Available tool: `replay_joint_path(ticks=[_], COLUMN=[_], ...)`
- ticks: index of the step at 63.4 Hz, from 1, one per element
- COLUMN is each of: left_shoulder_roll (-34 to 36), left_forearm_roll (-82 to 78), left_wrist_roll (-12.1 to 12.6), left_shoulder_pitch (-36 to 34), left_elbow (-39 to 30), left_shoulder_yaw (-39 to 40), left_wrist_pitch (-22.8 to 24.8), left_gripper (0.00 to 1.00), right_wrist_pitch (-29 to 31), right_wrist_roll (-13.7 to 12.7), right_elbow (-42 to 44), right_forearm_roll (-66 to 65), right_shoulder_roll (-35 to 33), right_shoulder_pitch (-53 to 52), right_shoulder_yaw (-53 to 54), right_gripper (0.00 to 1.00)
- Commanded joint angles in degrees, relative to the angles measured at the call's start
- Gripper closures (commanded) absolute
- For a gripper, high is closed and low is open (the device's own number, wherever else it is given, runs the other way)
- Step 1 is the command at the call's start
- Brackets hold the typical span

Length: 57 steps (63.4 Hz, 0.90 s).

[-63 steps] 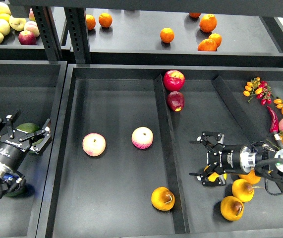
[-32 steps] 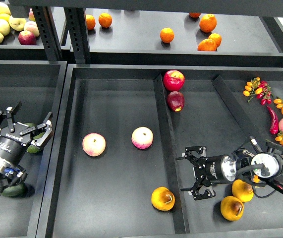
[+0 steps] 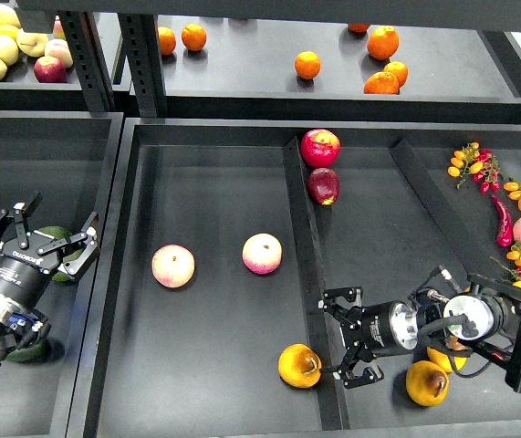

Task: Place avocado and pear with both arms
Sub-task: 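Lower the open right gripper around the pear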

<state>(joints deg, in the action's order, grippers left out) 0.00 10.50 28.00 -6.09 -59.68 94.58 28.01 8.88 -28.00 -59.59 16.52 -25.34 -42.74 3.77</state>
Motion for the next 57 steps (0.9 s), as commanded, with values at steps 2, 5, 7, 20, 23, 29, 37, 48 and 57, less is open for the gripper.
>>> replay_joint_path(ticks=[2, 5, 7, 20, 23, 29, 37, 48, 57], left_shoulder_roll=[0.0, 0.0, 0.0, 0.0, 0.0, 0.0, 0.0, 0.0, 0.0], left_forearm_roll=[0.05, 0.05, 0.05, 0.05, 0.05, 0.05, 0.05, 0.05, 0.05], left_wrist_roll=[0.0, 0.0, 0.0, 0.0, 0.0, 0.0, 0.0, 0.0, 0.0], left_shoulder_pitch=[0.03, 0.11, 0.11, 0.11, 0.11, 0.11, 0.38, 0.9, 1.08], left_elbow=[-0.18, -0.18, -0.26, -0.35, -0.44, -0.44, -0.53, -1.14, -1.23], left_shoulder_yaw=[-0.09, -0.18, -0.27, -0.53, -0.53, -0.45, -0.53, -0.53, -0.62], left_wrist_pitch=[-0.01, -0.01, -0.01, -0.01, -0.01, -0.01, -0.01, -0.01, -0.01], left_gripper=[0.01, 0.01, 0.01, 0.01, 0.01, 0.01, 0.01, 0.01, 0.01], right_wrist_pitch=[0.0, 0.0, 0.0, 0.0, 0.0, 0.0, 0.0, -0.18, -0.09], right_wrist_roll=[0.0, 0.0, 0.0, 0.0, 0.0, 0.0, 0.0, 0.0, 0.0], right_elbow=[0.43, 0.61, 0.79, 1.66, 1.66, 1.75, 2.98, 4.74, 5.18], right_forearm_roll=[-0.18, -0.44, -0.44, -0.97, -1.05, -2.46, -5.36, -6.06, -6.07], right_shoulder_roll=[1.16, 1.78, 2.04, 2.83, 2.84, 2.92, 3.63, 4.07, 4.33], right_shoulder_pitch=[0.38, 0.81, 0.99, 2.22, 2.57, 2.93, 4.07, 4.16, 4.16], right_shoulder_yaw=[-0.96, -0.96, -0.96, -0.79, -0.7, -0.61, 0.18, 0.36, 0.36], right_gripper=[0.0, 0.0, 0.0, 0.01, 0.01, 0.03, 0.05, 0.12, 0.18])
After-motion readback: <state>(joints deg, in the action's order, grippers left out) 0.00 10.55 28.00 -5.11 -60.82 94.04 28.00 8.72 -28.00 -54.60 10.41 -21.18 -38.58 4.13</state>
